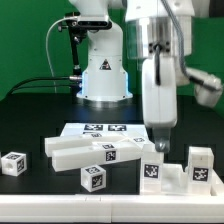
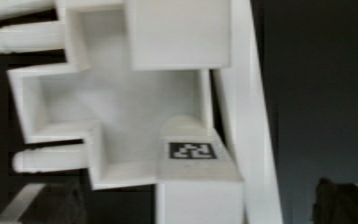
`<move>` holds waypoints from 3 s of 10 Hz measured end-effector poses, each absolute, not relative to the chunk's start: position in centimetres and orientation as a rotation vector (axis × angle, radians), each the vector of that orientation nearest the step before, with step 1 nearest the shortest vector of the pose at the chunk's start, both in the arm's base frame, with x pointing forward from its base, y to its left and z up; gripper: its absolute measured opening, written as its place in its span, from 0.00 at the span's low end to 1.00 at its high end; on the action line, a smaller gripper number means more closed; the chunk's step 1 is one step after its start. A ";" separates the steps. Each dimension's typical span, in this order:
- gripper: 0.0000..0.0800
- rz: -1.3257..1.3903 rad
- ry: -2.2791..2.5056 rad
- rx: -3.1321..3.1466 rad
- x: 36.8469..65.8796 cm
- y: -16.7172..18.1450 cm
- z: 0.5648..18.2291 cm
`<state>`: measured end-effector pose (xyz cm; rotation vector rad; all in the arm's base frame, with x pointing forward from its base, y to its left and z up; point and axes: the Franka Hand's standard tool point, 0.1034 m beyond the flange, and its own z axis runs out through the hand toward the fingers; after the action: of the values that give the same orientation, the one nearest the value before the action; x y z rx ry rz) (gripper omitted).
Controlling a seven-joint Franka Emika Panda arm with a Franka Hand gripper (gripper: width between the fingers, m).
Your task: Assemble chair
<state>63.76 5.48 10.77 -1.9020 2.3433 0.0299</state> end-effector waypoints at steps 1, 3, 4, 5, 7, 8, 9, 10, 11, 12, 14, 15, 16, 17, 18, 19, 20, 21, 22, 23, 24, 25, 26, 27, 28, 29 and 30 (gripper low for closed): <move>0.81 0.027 2.345 -1.904 63.8 5.4 10.5; 0.81 0.028 2.346 -1.905 63.7 5.4 10.3; 0.81 0.028 2.347 -1.906 63.7 5.4 10.3; 0.81 0.026 2.327 -1.932 63.7 5.5 10.3; 0.81 -0.013 2.177 -2.073 63.4 6.0 10.7; 0.81 -0.045 2.113 -2.116 62.8 6.3 11.0; 0.81 -0.051 1.993 -2.232 61.9 6.8 11.4; 0.81 -0.067 1.895 -2.327 61.6 6.9 11.8; 0.81 -0.072 1.839 -2.377 61.6 6.8 11.7; 0.81 -0.080 1.746 -2.450 61.6 6.7 11.6; 0.81 -0.096 1.564 -2.576 61.5 6.7 11.5; 0.81 -0.120 1.362 -2.695 61.0 6.6 11.3; 0.81 -0.147 1.181 -2.788 60.6 6.5 10.9; 0.81 -0.213 0.946 -2.887 60.3 5.9 10.5; 0.81 -0.265 0.781 -2.947 60.0 5.2 10.0; 0.81 -0.298 0.686 -2.972 59.9 4.5 9.7; 0.81 -0.298 0.655 -2.985 59.9 4.5 9.8; 0.81 -0.302 0.600 -3.003 59.9 4.5 9.7; 0.81 -0.300 0.602 -3.003 59.9 4.5 9.7; 0.81 -0.336 0.577 -3.012 59.9 4.6 9.6; 0.81 -0.397 0.489 -3.041 59.0 5.2 8.9; 0.81 -0.412 0.405 -3.070 57.9 4.9 8.0; 0.81 -0.492 0.332 -3.093 57.8 3.8 7.7; 0.81 -0.550 0.303 -3.107 57.7 3.1 7.1; 0.81 -0.542 0.295 -3.114 57.6 2.8 6.4; 0.81 -0.532 0.302 -3.116 57.6 2.9 5.8; 0.81 -0.615 0.338 -3.108 58.0 2.8 5.5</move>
Offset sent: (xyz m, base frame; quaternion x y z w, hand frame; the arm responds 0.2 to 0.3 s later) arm 0.0000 0.0000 0.0000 0.0000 0.0000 0.0000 1.0000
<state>57.97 2.75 5.45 -3.1079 0.3384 -0.6153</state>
